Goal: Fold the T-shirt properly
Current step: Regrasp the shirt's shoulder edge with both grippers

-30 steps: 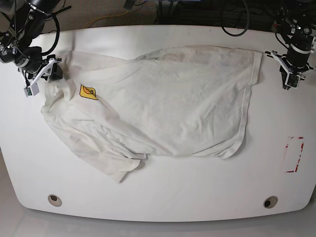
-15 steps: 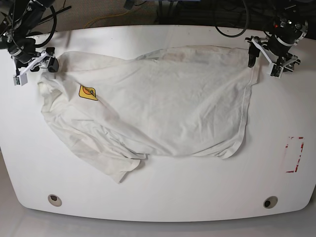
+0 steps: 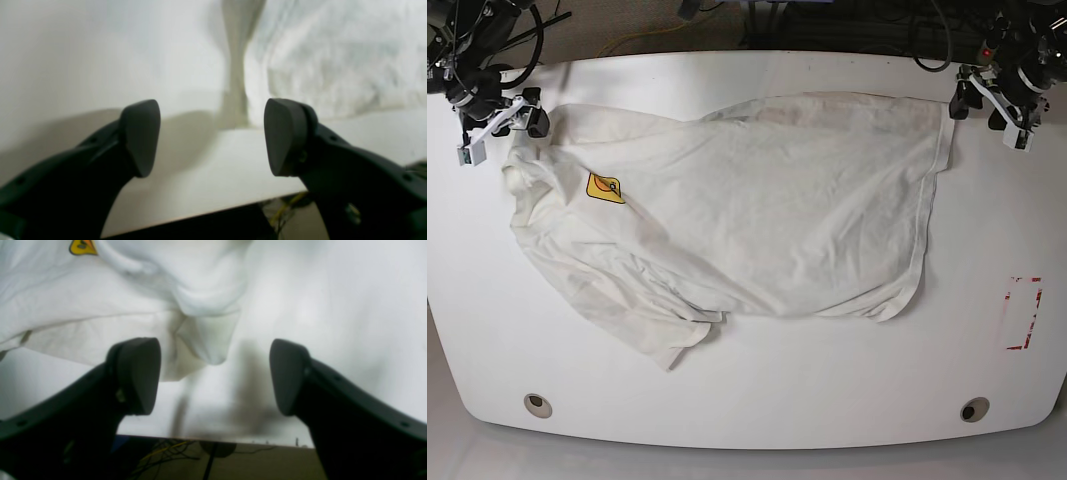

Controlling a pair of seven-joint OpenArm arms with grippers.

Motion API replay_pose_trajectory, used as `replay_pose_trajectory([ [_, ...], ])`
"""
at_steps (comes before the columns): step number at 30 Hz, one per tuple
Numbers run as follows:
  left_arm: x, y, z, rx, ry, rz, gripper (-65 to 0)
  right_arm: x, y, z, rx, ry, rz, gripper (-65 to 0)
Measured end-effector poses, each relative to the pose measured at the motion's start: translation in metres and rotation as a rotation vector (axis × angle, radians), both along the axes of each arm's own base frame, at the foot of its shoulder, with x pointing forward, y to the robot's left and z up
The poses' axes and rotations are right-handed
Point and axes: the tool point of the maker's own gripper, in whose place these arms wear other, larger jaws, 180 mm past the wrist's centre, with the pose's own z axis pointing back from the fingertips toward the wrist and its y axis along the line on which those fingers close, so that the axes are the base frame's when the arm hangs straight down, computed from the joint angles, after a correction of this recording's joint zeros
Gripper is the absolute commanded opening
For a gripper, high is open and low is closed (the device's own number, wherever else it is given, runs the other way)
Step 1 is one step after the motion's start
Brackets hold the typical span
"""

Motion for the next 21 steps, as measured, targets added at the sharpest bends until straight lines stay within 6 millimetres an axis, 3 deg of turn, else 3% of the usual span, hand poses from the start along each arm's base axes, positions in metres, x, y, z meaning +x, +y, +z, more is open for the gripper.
replay_pose_trajectory([
  [4, 0.0, -0.013, -0.007, -0.026, 0.03, -0.05, -19.2, 0.0, 0.0, 0.0, 0.0, -0.001, 0.0, -16.0],
  [12, 0.004, -0.064, -0.017, -0.124, 0.028, -0.161, -20.1, -0.007, 0.0, -0.003, 0.0, 0.018, 0.0, -16.0],
  [21, 0.004, -0.092, -0.022, -0.185, 0.027, -0.201, -41.5, -0.018, -0.01, -0.003, -0.007, 0.022, -0.041, -16.0],
])
